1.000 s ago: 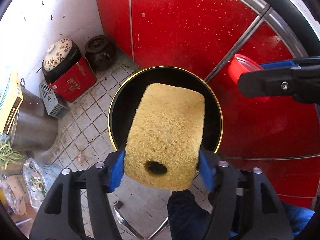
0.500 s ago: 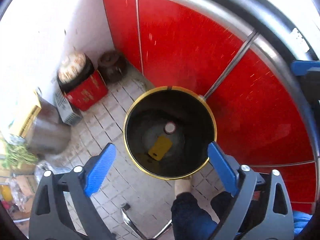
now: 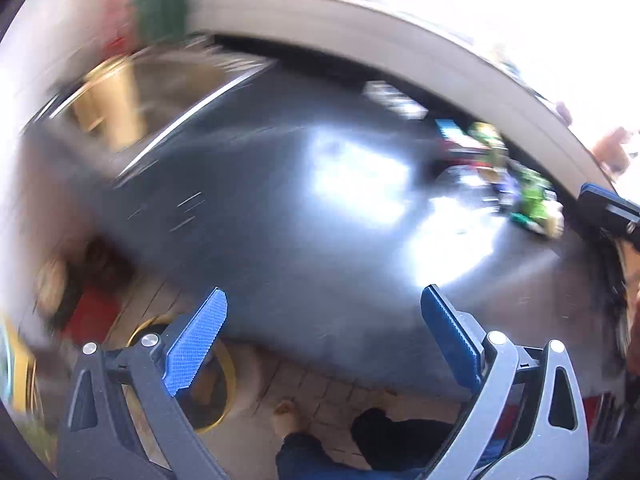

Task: Collect trash
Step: 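Return both open tools to the counter above the clear plastic cup, then grasp the clear plastic cup with the left tool while the right tool grasps the white foam brush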

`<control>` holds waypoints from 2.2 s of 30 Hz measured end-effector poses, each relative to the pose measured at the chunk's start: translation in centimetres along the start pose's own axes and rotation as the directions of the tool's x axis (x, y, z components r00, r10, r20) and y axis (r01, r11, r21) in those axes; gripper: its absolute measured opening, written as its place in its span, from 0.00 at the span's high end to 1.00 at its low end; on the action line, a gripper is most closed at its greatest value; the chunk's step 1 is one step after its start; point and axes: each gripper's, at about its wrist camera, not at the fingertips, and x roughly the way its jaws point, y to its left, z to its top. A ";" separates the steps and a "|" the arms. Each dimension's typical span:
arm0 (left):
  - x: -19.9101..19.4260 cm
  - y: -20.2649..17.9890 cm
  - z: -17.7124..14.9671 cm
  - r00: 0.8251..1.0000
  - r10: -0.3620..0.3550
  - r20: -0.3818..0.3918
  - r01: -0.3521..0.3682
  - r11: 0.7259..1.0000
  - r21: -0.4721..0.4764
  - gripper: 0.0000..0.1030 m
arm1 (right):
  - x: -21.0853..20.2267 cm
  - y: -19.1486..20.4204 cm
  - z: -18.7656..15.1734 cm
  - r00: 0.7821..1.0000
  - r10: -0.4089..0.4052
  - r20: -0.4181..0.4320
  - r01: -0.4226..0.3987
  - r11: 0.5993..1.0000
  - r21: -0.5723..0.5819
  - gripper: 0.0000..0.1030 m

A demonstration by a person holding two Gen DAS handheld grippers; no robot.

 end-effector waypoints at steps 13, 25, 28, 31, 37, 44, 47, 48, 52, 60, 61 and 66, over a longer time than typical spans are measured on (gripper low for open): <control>5.3 -16.1 4.0 0.995 -0.092 -0.037 0.099 0.923 0.371 0.08 | -5.8 -16.4 -5.3 0.983 -0.180 0.032 0.163 0.942 0.295 0.10; 10.1 -17.9 5.6 0.997 -0.033 -0.075 0.059 0.926 0.374 0.08 | -1.8 -21.9 -5.1 0.986 -0.160 -0.038 0.164 0.944 0.286 0.10; 12.3 -18.2 5.9 0.994 -0.007 -0.108 0.045 0.935 0.351 0.08 | 0.3 -23.4 -5.0 0.987 -0.144 -0.065 0.156 0.953 0.260 0.10; 14.2 -18.0 6.4 0.988 -0.008 -0.152 0.052 0.957 0.286 0.08 | 2.7 -25.0 -4.9 0.990 -0.128 -0.061 0.138 0.968 0.211 0.10; 18.0 -16.5 7.7 0.974 -0.055 -0.220 0.063 0.997 0.032 0.08 | 7.6 -28.0 -4.3 0.986 -0.114 -0.120 0.128 0.985 0.114 0.10; 20.6 -15.0 9.3 0.972 -0.075 -0.223 0.030 0.979 -0.201 0.08 | 11.2 -29.1 -3.1 0.983 -0.037 -0.180 0.041 0.999 0.018 0.18; 20.9 -15.1 9.9 0.975 -0.069 -0.211 0.021 0.975 -0.222 0.11 | 11.4 -29.1 -3.0 0.982 0.003 -0.189 0.001 1.000 0.022 0.31; 20.7 -15.2 10.1 0.978 -0.078 -0.194 0.033 0.974 -0.225 0.24 | 11.4 -29.2 -3.0 0.982 0.017 -0.190 -0.012 1.000 0.028 0.35; 20.1 -16.0 10.3 0.973 -0.117 -0.197 0.080 0.979 -0.185 0.46 | 10.5 -29.0 -3.3 0.982 0.059 -0.180 -0.045 0.996 0.082 0.64; 15.9 -17.2 9.9 0.982 -0.092 -0.164 0.087 0.995 -0.042 0.48 | 6.1 -27.5 -4.5 0.993 0.044 -0.113 -0.020 0.978 0.206 0.71; 15.0 -17.4 9.8 0.985 -0.084 -0.153 0.083 0.996 -0.012 0.48 | 5.2 -27.0 -4.7 0.994 0.040 -0.102 -0.017 0.976 0.217 0.71; 11.7 -17.9 8.3 0.991 -0.063 -0.118 0.074 0.993 0.094 0.48 | 2.3 -24.1 -5.4 0.997 0.036 -0.072 -0.017 0.969 0.245 0.71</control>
